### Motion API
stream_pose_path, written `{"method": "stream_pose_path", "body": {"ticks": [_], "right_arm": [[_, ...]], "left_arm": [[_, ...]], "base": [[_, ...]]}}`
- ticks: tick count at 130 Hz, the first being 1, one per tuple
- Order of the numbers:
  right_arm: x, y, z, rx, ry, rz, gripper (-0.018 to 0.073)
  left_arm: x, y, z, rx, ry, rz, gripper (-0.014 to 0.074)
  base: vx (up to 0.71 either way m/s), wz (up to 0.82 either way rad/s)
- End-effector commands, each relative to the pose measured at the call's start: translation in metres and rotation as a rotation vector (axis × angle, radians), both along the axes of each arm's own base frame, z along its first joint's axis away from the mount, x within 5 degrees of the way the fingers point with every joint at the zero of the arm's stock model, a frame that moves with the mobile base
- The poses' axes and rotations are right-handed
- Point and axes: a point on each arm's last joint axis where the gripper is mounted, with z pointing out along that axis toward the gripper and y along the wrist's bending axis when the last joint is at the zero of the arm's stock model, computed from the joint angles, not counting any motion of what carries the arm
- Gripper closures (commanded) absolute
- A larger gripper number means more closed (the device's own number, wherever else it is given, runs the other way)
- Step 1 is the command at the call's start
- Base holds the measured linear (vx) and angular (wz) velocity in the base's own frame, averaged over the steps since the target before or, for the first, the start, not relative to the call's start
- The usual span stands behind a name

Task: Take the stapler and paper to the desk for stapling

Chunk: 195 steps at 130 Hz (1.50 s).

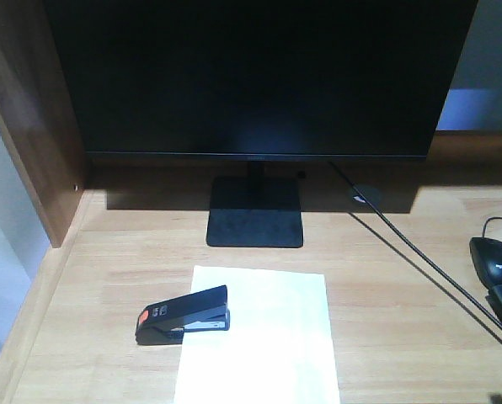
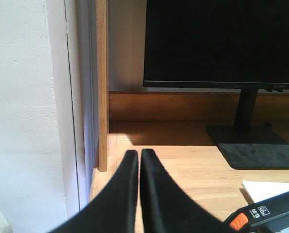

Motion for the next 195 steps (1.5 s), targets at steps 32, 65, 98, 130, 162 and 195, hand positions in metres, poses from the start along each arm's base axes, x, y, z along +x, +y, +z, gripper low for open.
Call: {"method": "stream_pose_path", "body": {"ticks": [32,65,98,130,162,195], "right_arm": [[-0.008,-0.004,-0.026,0.011,-0.179,-0.071,0.0566],[-0.009,-0.004,-0.049,0.029,-0.143,-0.072,0.0566],[-0.009,-0.004,-0.049,0.029,-0.143,-0.072,0.0566],[-0.009,-0.004,-0.049,0.029,-0.143,-0.072,0.0566],[-0.009,-0.004,-0.049,0.029,-0.143,-0.072,0.0566],[-0.009,-0.004,-0.049,0.029,-0.143,-0.072,0.0566]], "left_arm": [[-0.001,0.001,0.004,-0.023,-0.076,0.01,0.0603],[-0.001,0.001,0.004,-0.023,-0.075,0.01,0.0603],[-0.001,0.001,0.004,-0.023,-0.075,0.01,0.0603],[-0.001,0.001,0.004,-0.023,-0.075,0.01,0.0603],[-0.001,0.001,0.004,-0.023,-0.075,0.01,0.0603],[-0.001,0.001,0.004,-0.023,-0.075,0.01,0.0603]], "base": [[0.0,0.0],[0.0,0.0],[0.0,0.0],[0.0,0.0],[0.0,0.0],[0.0,0.0]]}}
